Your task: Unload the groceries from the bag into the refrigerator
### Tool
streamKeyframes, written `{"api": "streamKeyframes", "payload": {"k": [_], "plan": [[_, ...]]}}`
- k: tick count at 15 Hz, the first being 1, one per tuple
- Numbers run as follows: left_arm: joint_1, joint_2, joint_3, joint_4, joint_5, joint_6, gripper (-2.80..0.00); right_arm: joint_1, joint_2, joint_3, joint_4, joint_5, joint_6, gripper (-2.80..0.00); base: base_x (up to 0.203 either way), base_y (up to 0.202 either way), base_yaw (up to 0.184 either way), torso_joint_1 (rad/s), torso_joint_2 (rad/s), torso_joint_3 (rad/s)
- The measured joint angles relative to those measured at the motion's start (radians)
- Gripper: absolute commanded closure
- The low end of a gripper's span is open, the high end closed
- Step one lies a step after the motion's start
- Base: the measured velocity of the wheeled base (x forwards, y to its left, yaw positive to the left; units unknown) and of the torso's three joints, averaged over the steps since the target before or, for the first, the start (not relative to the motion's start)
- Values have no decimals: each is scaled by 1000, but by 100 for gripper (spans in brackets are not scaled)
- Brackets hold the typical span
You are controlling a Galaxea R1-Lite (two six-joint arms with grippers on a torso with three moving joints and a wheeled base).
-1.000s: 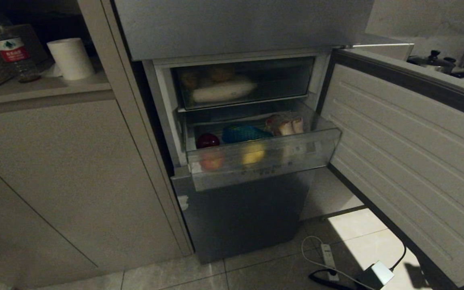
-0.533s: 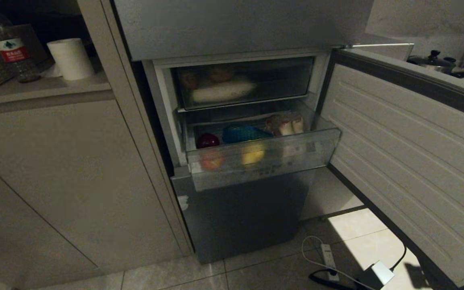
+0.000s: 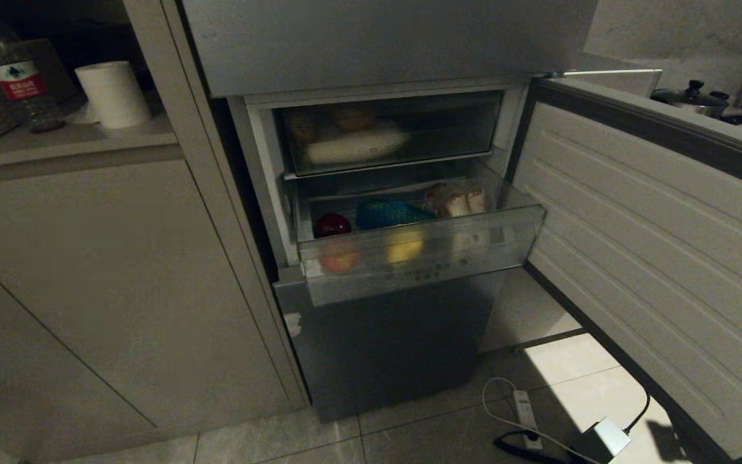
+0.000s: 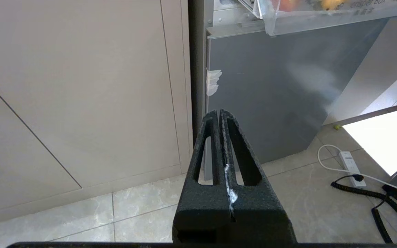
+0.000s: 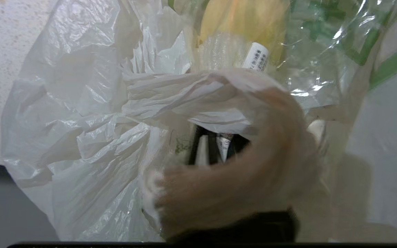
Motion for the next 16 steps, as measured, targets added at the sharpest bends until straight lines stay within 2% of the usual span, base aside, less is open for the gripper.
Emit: {"api": "streamKeyframes", "payload": {"k": [16], "plan": [[0,0,0,0,0,0,0,-6,36,153,-14,-38,-7,-280,0,0,0,0,0,0]]}}
